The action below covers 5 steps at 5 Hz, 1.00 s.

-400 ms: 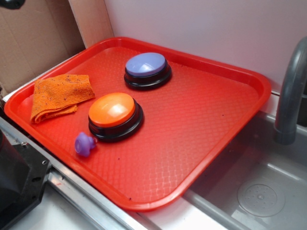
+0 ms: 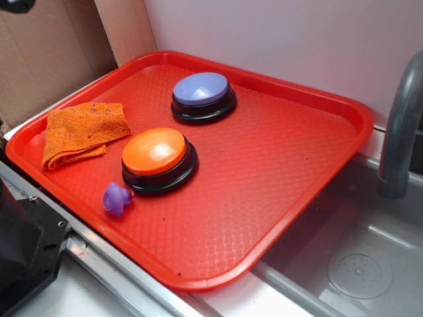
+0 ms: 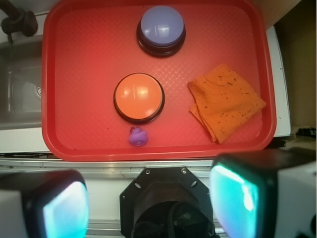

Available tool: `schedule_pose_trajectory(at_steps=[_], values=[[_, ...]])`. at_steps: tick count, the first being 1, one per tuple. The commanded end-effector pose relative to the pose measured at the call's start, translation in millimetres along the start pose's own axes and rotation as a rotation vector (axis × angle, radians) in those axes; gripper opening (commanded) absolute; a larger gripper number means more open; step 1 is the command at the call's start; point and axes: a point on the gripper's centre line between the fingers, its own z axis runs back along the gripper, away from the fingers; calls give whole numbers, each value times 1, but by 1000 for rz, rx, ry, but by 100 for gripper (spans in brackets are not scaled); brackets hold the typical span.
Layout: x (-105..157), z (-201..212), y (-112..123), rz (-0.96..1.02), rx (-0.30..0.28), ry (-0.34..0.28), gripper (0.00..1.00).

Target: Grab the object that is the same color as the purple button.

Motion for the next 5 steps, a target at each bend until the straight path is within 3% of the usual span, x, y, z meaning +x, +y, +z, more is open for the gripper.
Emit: schedule_pose_trajectory(at_steps=[1,2,3,4,5], values=[[9,-52,-16,-35,48,-42,100],[5,-87,-26,-53,9,-15,100],[0,-112,-27,30,92,-41,100],[-4,-134,-25,103,150,-31,100],[0,-161,-26,157,111,-36,100]])
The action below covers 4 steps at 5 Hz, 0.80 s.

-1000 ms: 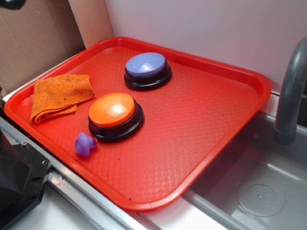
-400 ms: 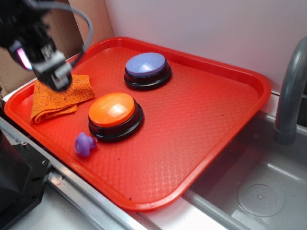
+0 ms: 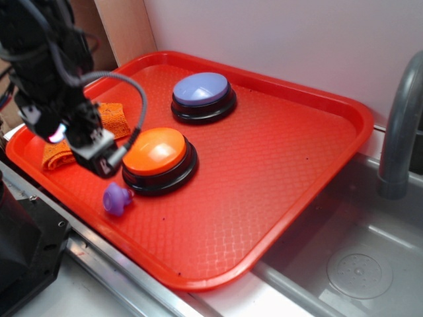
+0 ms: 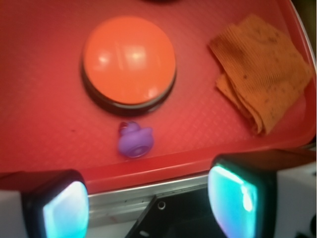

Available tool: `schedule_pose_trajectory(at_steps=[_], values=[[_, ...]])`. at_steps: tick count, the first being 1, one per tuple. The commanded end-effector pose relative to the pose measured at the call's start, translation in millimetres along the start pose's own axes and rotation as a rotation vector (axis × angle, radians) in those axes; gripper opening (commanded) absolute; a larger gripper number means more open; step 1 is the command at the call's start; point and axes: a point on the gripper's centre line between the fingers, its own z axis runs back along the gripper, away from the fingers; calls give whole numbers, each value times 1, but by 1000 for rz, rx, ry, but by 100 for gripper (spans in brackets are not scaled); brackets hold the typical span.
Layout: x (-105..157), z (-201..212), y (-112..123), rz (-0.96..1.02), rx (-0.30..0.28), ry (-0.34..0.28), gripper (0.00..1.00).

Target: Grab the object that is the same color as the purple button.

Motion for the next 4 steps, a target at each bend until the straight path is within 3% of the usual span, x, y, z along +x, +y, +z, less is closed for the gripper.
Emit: schedule_pose_trajectory(at_steps=[1,4], values=[[13,-44,-9,104,-5,-36,100],[22,-80,-3,119,-104,-65,100]])
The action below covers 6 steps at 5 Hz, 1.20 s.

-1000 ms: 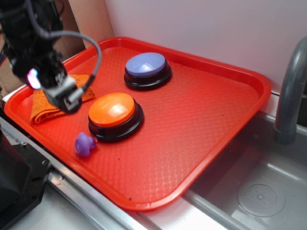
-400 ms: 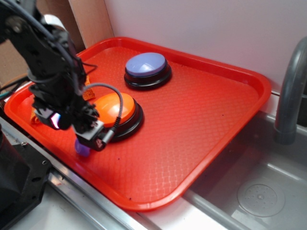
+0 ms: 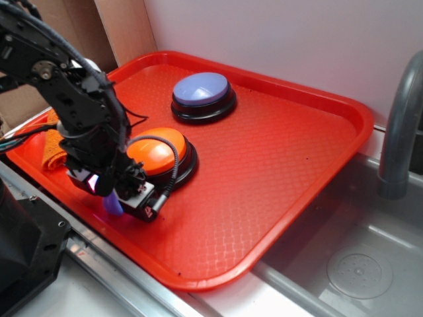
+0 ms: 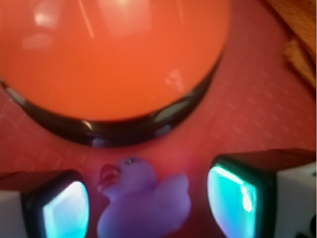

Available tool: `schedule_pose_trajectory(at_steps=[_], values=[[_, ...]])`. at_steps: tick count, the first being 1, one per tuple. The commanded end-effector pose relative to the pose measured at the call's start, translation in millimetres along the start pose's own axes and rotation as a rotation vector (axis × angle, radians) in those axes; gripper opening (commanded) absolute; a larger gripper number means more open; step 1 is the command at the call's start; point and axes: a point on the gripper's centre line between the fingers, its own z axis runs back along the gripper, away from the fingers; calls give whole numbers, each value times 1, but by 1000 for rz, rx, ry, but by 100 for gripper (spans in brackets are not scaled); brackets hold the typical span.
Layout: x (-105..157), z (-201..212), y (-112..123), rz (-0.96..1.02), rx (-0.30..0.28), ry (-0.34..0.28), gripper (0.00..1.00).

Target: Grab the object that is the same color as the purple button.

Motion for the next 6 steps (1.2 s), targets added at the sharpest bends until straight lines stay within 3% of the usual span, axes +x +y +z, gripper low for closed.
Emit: schedule_pose_trajectory(at_steps=[1,3,4,6], values=[[6,-1,3,46,-15,-34,0],[17,31,1,-16,-51,-38,0],[35,73,-5,-46,-9,-87,0],[79,153,-20,-68,-94,-137,0]])
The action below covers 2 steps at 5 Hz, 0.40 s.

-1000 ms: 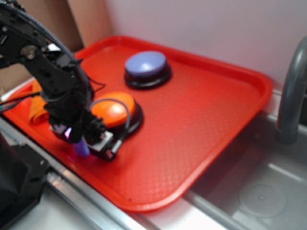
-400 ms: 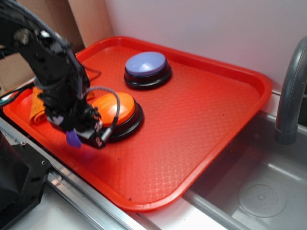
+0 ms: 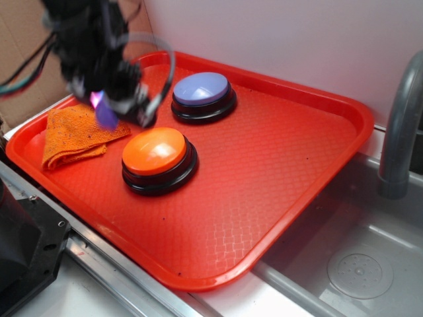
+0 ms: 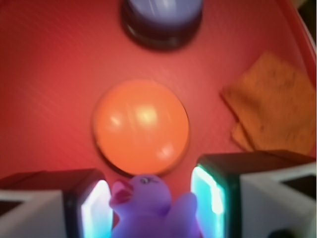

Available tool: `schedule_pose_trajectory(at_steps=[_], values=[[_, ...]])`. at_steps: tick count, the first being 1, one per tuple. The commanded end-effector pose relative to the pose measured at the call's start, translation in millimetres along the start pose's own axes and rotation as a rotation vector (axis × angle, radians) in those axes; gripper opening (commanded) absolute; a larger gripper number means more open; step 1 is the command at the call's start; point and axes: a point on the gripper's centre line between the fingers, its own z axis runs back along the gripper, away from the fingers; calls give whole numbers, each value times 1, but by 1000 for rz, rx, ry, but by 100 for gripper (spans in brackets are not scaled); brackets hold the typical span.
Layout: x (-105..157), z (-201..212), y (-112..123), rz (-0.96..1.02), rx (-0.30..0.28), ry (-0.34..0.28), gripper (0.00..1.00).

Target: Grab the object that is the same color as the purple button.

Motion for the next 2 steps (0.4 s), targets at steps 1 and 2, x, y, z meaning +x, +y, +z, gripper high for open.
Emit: schedule_pose_trajectory(at_steps=[1,2], values=[[40,50,-9,3,-41,-72,0],[34,48,-9,-22,-3,-59,0]])
